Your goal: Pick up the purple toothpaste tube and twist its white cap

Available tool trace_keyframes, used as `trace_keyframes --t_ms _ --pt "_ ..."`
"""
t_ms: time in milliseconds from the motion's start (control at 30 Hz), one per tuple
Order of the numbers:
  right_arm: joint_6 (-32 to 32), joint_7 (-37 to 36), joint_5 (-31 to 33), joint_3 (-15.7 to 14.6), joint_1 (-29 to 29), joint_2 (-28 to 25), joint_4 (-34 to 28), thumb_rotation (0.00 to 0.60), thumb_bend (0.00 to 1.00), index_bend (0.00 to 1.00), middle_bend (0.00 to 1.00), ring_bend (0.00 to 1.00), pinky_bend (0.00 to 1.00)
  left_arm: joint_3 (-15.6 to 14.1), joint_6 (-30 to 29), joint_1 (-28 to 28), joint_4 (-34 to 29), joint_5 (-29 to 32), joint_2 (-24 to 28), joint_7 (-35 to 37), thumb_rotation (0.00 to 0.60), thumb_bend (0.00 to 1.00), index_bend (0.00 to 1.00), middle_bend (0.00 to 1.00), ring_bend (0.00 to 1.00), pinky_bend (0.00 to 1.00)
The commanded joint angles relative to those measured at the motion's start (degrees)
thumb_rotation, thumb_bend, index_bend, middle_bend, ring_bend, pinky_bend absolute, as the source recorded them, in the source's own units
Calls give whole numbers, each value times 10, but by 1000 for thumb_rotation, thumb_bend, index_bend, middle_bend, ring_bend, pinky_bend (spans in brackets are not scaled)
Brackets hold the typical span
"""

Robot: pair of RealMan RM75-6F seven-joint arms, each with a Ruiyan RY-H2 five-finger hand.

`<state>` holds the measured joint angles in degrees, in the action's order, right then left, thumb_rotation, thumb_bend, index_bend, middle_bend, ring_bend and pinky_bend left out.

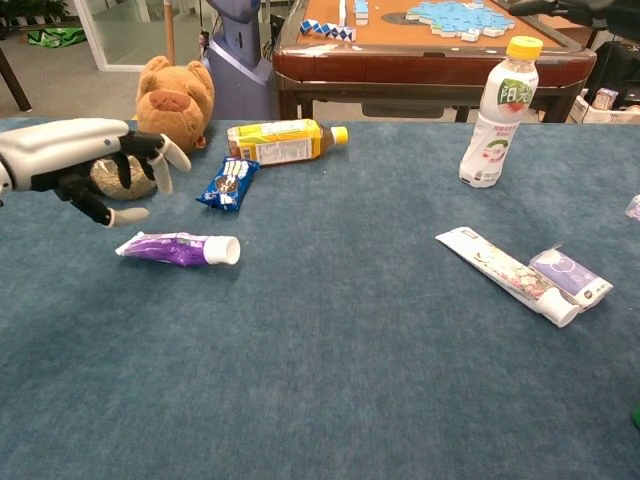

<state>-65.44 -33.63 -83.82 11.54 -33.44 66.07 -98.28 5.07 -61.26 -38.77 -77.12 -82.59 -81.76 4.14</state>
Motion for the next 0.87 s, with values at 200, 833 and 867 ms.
trace_keyframes --t_ms 200,833,867 --pt "-61 204 49 -49 85 -44 -24 600 46 0 69 0 0 12 -98 81 -69 49 51 -41 600 398 236 347 281 354" --pt "-213 397 72 -114 247 -41 -35 600 96 0 112 0 0 -33 -302 252 -130 14 83 -105 600 398 298 350 281 348" --pt "-215 395 70 -114 251 -42 -40 600 97 0 112 0 0 -35 -308 258 -133 11 83 -110 600 398 301 350 281 348"
